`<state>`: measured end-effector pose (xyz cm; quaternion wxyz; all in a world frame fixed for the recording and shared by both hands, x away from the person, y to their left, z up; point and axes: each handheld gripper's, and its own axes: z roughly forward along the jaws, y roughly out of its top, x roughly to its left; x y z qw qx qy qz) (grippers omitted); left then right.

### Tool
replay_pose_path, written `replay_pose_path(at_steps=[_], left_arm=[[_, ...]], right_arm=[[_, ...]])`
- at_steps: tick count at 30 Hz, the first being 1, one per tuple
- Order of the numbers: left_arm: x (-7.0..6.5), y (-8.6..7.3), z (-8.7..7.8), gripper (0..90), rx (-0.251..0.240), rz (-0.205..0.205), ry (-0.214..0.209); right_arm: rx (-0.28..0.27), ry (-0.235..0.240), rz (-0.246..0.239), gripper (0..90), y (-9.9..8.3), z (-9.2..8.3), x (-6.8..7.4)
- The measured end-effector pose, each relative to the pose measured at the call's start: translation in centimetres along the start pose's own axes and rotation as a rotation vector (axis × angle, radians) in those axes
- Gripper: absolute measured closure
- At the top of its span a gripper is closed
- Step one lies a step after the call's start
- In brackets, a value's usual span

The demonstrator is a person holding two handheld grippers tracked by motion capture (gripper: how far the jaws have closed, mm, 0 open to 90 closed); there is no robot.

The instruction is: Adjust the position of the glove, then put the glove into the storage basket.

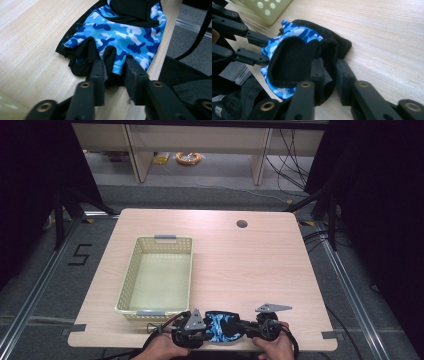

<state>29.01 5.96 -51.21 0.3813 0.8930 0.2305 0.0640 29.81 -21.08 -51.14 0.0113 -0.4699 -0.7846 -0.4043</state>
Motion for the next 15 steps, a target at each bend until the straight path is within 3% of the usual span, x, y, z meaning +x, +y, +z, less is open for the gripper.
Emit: replay_pose_path(at_steps=[2,3,5,7,8,9,11,13,14,15], left_arm=[[-0.3,0.0,0.0,76.7,-0.014,0.02,0.015],[-0.1,0.0,-0.1,77.2,-0.015,0.055,0.023],[-0.2,0.0,0.0,77.9,-0.02,0.039,0.025],[-0.4,-0.1,0.0,78.5,-0.031,0.021,0.021],[-0.3,-0.1,-0.2,78.8,-0.016,0.049,0.018],[-0.3,-0.1,-0.2,79.0,-0.02,0.042,0.024],[-0.4,-0.3,-0.3,79.3,-0.032,0.017,0.023],[-0.3,-0.1,-0.6,79.5,-0.033,0.028,0.017],[-0.4,-0.1,-0.7,79.5,-0.053,0.005,0.021],[-0.5,0.0,-0.9,79.5,-0.053,0.025,0.021]], right_arm=[[-0.013,0.011,-0.011,84.8,-0.1,0.0,0.0],[-0.015,0.009,-0.013,86.0,-0.1,0.0,0.1],[-0.012,-0.005,-0.018,87.3,-0.1,-0.2,0.1],[-0.023,0.011,-0.018,88.0,-0.2,-0.2,0.2],[-0.029,0.018,-0.018,88.3,-0.1,-0.4,0.2],[-0.034,0.008,-0.015,88.4,-0.1,-0.6,0.3],[-0.054,0.035,-0.016,88.5,0.2,-0.8,0.4],[-0.05,0.021,-0.031,88.6,0.3,-1.1,0.6],[-0.059,0.041,-0.013,88.5,0.3,-1.1,0.8],[-0.073,0.054,-0.009,88.6,0.4,-1.6,1.1]])
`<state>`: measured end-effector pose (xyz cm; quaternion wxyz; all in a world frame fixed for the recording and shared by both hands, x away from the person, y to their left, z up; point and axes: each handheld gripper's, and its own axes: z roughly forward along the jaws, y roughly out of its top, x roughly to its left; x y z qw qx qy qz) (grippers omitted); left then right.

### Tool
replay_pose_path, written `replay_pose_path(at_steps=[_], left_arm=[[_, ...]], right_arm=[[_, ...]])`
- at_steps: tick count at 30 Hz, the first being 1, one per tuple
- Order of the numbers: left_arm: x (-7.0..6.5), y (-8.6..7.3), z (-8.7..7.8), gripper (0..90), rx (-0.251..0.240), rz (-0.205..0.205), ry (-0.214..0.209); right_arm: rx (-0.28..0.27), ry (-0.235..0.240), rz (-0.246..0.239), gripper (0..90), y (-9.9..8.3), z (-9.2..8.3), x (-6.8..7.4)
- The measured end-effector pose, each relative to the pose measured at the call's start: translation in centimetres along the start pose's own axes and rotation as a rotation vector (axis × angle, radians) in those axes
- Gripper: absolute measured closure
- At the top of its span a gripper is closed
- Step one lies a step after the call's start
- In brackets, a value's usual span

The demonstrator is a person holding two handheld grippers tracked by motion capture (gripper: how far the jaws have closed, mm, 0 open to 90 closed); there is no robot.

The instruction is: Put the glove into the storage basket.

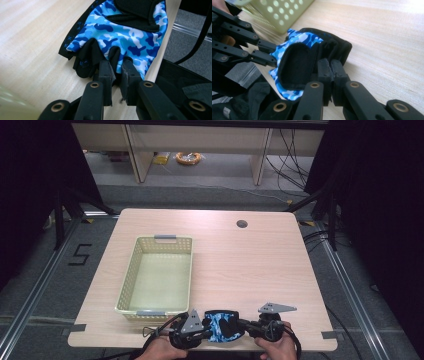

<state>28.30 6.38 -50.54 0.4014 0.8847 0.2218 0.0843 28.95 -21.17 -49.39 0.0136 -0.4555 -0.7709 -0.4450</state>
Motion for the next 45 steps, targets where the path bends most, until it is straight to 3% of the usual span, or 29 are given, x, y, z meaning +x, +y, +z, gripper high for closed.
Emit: replay_pose_path(at_steps=[2,4,6,7,8,9,11,12,13,14,17,19,20,21,22,24,25,27,28,29,32,33,34,35,37,38,39,40,45], left_arm=[[-0.4,0.1,-0.3,79.5,-0.031,-0.018,-0.002],[-0.5,0.1,-0.5,79.5,-0.041,-0.01,0.005],[-0.2,0.1,-0.7,79.5,-0.016,0.038,0.002],[-0.2,0.0,-0.7,79.5,-0.02,0.036,0.006],[-0.4,0.0,-0.7,79.5,-0.018,0.01,0.007],[-0.4,0.0,-0.9,79.5,-0.016,0.009,0.013],[-0.6,0.1,-1.0,79.5,-0.031,0.017,0.001],[-0.7,0.2,-1.2,79.5,-0.038,0.014,0.003],[-0.7,0.3,-1.3,79.5,-0.037,0.017,0.003],[-0.8,0.4,-1.4,79.5,-0.051,0.006,-0.002],[-0.7,0.8,-1.9,79.5,-0.045,0.046,-0.003],[-0.7,1.0,-2.2,79.5,-0.046,0.049,0.011],[-0.5,1.2,-2.3,79.5,-0.052,0.08,0.013],[-0.7,1.2,-2.3,79.5,-0.07,0.034,0.022],[-0.5,1.4,-2.5,79.5,-0.07,0.06,0.012],[-0.5,1.6,-2.8,79.4,-0.061,0.052,0.025],[-0.5,1.7,-2.9,79.4,-0.082,0.027,0.025],[-0.2,2.1,-3.5,79.3,-0.075,0.058,0.029],[-0.1,2.4,-3.6,79.3,-0.096,0.046,0.017],[0.1,2.6,-4.0,79.3,-0.089,0.047,0.014],[0.6,3.6,-5.3,79.3,-0.083,0.077,0.04],[0.6,3.9,-5.5,79.3,-0.106,0.06,0.036],[0.8,4.2,-5.9,79.3,-0.097,0.06,0.034],[1.1,4.4,-6.4,79.3,-0.09,0.08,0.044],[1.6,4.9,-6.9,79.3,-0.1,0.087,0.039],[2.0,5.1,-7.4,79.3,-0.093,0.085,0.045],[2.3,5.1,-7.6,79.3,-0.099,0.084,0.072],[2.6,5.1,-7.8,79.3,-0.106,0.063,0.067],[4.4,4.8,-9.0,79.3,-0.073,0.053,0.106]], right_arm=[[-0.016,-0.002,-0.026,88.6,0.1,-0.2,-0.1],[-0.027,-0.002,-0.036,88.6,0.3,-0.5,0.4],[-0.022,-0.005,-0.041,88.6,0.3,-0.6,0.7],[-0.021,-0.016,-0.048,88.6,0.2,-0.7,0.7],[-0.032,-0.003,-0.04,88.6,0.2,-0.5,0.8],[-0.029,-0.01,-0.062,88.6,0.1,-0.6,0.8],[-0.028,0.014,-0.016,88.6,0.2,-1.0,1.6],[-0.028,0.014,-0.016,88.6,0.2,-1.0,1.6],[-0.041,0.006,-0.026,88.6,0.2,-1.3,1.7],[-0.051,-0.014,-0.066,88.6,0.3,-1.5,1.6],[-0.074,-0.002,-0.069,88.6,0.3,-1.9,2.1],[-0.07,-0.016,-0.071,88.6,0.4,-2.2,2.1],[-0.071,0.006,-0.034,88.6,0.4,-2.2,2.4],[-0.077,0.003,-0.038,88.6,0.6,-2.4,2.5],[-0.091,0.009,-0.046,88.6,0.7,-2.4,2.5],[-0.09,-0.001,-0.067,88.6,1.1,-2.6,2.7],[-0.095,0.004,-0.061,88.6,1.3,-2.6,2.9],[-0.116,0.003,-0.09,88.6,1.8,-3.1,3.0],[-0.126,0.003,-0.107,88.6,2.0,-3.3,3.2],[-0.122,0.007,-0.08,88.6,2.2,-3.5,3.8],[-0.139,0.01,-0.111,88.6,3.3,-4.0,4.3],[-0.139,0.003,-0.124,88.6,3.6,-4.1,4.4],[-0.149,0.01,-0.126,88.6,4.0,-4.1,4.6],[-0.152,0.011,-0.135,88.6,4.5,-4.2,4.7],[-0.139,0.009,-0.12,88.6,5.3,-4.3,5.1],[-0.158,0.008,-0.149,88.6,5.8,-4.1,5.1],[-0.151,0.005,-0.151,88.6,6.3,-3.9,5.4],[-0.151,0.004,-0.164,88.5,6.6,-3.7,5.5],[-0.137,0.011,-0.19,88.6,8.8,-2.1,6.3]])
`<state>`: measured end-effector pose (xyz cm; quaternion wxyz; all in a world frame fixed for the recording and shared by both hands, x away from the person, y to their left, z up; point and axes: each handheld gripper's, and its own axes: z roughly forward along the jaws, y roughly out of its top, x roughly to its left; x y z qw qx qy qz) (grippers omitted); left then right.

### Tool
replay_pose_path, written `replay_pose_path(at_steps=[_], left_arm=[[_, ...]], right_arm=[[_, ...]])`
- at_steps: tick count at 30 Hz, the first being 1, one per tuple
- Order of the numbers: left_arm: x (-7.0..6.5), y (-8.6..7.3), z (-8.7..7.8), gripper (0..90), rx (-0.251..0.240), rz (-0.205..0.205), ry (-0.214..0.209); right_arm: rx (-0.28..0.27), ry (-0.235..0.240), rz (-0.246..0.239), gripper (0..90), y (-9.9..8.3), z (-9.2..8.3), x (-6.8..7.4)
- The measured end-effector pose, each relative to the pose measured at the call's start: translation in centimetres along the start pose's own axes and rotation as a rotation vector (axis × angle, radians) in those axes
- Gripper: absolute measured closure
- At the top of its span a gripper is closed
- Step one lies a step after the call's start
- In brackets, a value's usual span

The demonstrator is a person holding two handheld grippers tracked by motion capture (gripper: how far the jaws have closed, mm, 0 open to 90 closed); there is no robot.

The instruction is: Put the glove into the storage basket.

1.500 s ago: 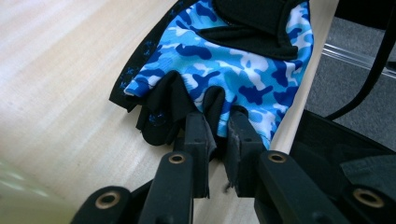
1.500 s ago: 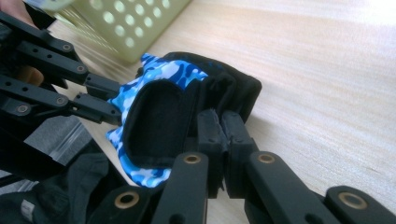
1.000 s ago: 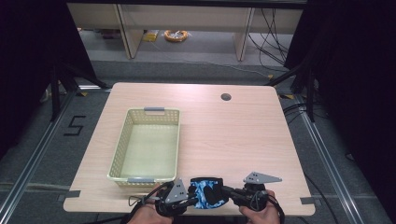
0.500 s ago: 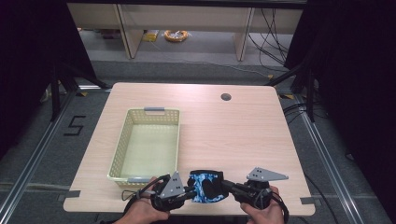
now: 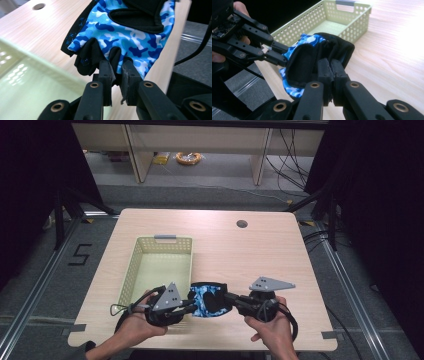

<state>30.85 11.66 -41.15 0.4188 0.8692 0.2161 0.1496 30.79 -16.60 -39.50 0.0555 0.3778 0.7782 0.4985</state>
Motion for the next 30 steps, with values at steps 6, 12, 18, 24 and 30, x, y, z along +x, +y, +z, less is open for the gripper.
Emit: replay_pose_path(at_steps=[6,12,18,24,30], left_arm=[[2.0,-0.4,-1.1,79.3,0.022,-0.009,0.046],[3.9,-1.0,-2.3,79.3,0.059,-0.018,0.089],[6.1,-2.5,-3.0,79.2,0.103,-0.046,0.109],[7.7,-3.7,-3.5,79.2,0.152,-0.071,0.117],[8.5,-4.8,-4.0,79.2,0.19,-0.09,0.111]], right_arm=[[0.006,0.022,-0.031,88.6,1.8,2.4,0.3],[0.031,0.038,-0.041,88.6,3.6,4.9,0.8],[0.058,0.056,-0.054,88.6,4.6,8.3,1.1],[0.101,0.058,-0.023,88.6,4.9,10.8,1.6],[0.137,0.067,-0.02,88.6,4.7,12.9,2.3]])
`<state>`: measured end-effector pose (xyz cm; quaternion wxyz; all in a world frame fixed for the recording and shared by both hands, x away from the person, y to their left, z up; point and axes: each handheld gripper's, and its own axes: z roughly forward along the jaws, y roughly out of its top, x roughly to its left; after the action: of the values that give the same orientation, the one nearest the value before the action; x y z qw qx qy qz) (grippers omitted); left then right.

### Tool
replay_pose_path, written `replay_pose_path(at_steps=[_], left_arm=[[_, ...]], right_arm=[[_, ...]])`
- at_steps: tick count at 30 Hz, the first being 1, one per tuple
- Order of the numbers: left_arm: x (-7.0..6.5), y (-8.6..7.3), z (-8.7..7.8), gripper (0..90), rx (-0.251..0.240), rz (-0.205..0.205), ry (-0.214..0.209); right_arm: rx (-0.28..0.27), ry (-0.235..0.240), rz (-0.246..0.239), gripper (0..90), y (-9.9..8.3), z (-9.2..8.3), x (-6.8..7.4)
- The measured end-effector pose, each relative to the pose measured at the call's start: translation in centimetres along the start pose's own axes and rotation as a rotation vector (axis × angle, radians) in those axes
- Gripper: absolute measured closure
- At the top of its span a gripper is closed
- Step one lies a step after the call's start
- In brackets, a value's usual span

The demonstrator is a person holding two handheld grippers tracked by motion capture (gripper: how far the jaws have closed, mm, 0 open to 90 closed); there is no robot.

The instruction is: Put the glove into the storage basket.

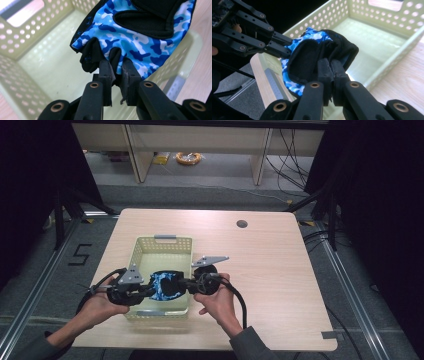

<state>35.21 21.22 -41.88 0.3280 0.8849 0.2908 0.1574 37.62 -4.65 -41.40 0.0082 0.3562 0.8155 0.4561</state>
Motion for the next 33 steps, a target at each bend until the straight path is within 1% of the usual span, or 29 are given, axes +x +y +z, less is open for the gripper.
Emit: replay_pose_path(at_steps=[1,2,3,4,6,8,9,10,11,12,13,14,15,16,18,19,20,21,22,23,24,25,26,27,28,29,30,32,33], left_arm=[[0.2,-0.2,0.0,79.2,0.011,-0.008,0.001],[0.4,-0.5,0.1,79.2,0.016,-0.018,0.001],[0.7,-0.7,0.0,79.2,0.035,-0.011,-0.008],[0.8,-0.9,0.1,79.1,0.035,-0.029,-0.006],[1.1,-1.4,0.0,79.1,0.064,-0.019,-0.009],[1.3,-1.8,0.0,79.2,0.08,-0.031,-0.009],[1.6,-2.0,-0.1,79.2,0.1,-0.016,-0.02],[1.6,-2.2,-0.2,79.2,0.105,-0.031,-0.019],[1.7,-2.5,-0.2,79.1,0.112,-0.03,-0.021],[1.7,-2.6,-0.1,79.0,0.104,-0.036,-0.012],[1.9,-2.8,-0.3,79.0,0.126,-0.012,-0.022],[1.9,-2.9,-0.2,78.9,0.126,-0.035,-0.021],[1.8,-3.1,-0.1,78.9,0.123,-0.047,-0.022],[2.1,-3.0,-0.2,78.8,0.138,-0.008,-0.02],[2.0,-3.2,0.1,78.7,0.143,-0.017,-0.022],[2.0,-3.2,0.2,78.4,0.17,-0.029,-0.042],[1.9,-3.3,0.4,77.8,0.165,-0.039,-0.035],[1.9,-3.4,0.6,77.0,0.158,-0.045,-0.031],[1.9,-3.4,0.7,76.3,0.164,-0.04,-0.034],[2.1,-3.3,0.6,75.4,0.176,-0.012,-0.045],[2.1,-3.2,0.5,72.6,0.18,-0.01,-0.056],[2.0,-3.1,0.5,72.6,0.17,-0.015,-0.057],[1.9,-3.0,0.4,72.6,0.144,-0.012,-0.041],[1.9,-2.8,0.3,71.0,0.148,0.004,-0.047],[1.9,-2.6,0.1,69.5,0.144,-0.001,-0.05],[1.9,-2.4,-0.1,68.6,0.137,0.001,-0.043],[1.9,-2.3,-0.2,67.6,0.123,0.006,-0.038],[1.8,-1.9,-0.6,66.7,0.11,-0.009,-0.028],[1.9,-1.9,-0.7,65.4,0.106,-0.007,-0.029]], right_arm=[[0.003,0.011,-0.003,88.6,0.0,0.4,0.0],[0.015,0.01,0.005,88.6,0.0,1.1,0.2],[0.015,0.01,0.005,88.6,0.0,1.1,0.2],[0.023,0.015,0.015,88.6,0.0,1.5,0.3],[0.033,0.014,0.016,88.6,0.0,2.3,0.5],[0.049,0.022,0.022,88.6,0.0,3.1,0.6],[0.051,0.016,0.01,88.6,0.0,3.5,0.6],[0.056,0.018,0.018,88.6,-0.1,3.8,0.8],[0.066,0.022,0.016,88.6,-0.1,4.1,0.8],[0.076,0.022,0.017,88.5,-0.2,4.5,0.9],[0.087,0.022,0.02,88.5,-0.4,4.8,1.1],[0.11,0.019,0.022,88.4,-0.6,5.3,1.2],[0.11,0.019,0.022,88.4,-0.6,5.3,1.2],[0.131,0.012,0.016,88.4,-0.8,5.8,1.3],[0.134,0.01,0.013,88.4,-0.8,5.9,1.3],[0.146,0.008,0.01,88.4,-0.9,6.1,1.3],[0.163,0.001,0.012,88.3,-1.0,6.2,1.3],[0.163,-0.004,0.008,88.3,-1.1,6.4,1.3],[0.193,-0.011,0.029,88.3,-1.1,6.3,1.4],[0.191,-0.012,0.014,88.3,-1.0,6.3,1.3],[0.205,-0.016,0.021,88.3,-1.0,6.4,1.4],[0.205,-0.016,0.021,88.3,-1.0,6.4,1.4],[0.195,-0.014,0.0,88.3,-1.0,6.5,1.3],[0.214,-0.019,0.007,88.3,-0.9,6.5,1.5],[0.207,-0.024,0.0,88.3,-0.9,6.5,1.6],[0.218,-0.028,-0.004,88.3,-0.9,6.5,1.6],[0.215,-0.034,-0.018,88.1,-0.9,6.7,1.8],[0.226,-0.033,-0.026,87.9,-0.8,6.7,1.8],[0.227,-0.041,-0.033,87.6,-0.8,6.7,1.8]])
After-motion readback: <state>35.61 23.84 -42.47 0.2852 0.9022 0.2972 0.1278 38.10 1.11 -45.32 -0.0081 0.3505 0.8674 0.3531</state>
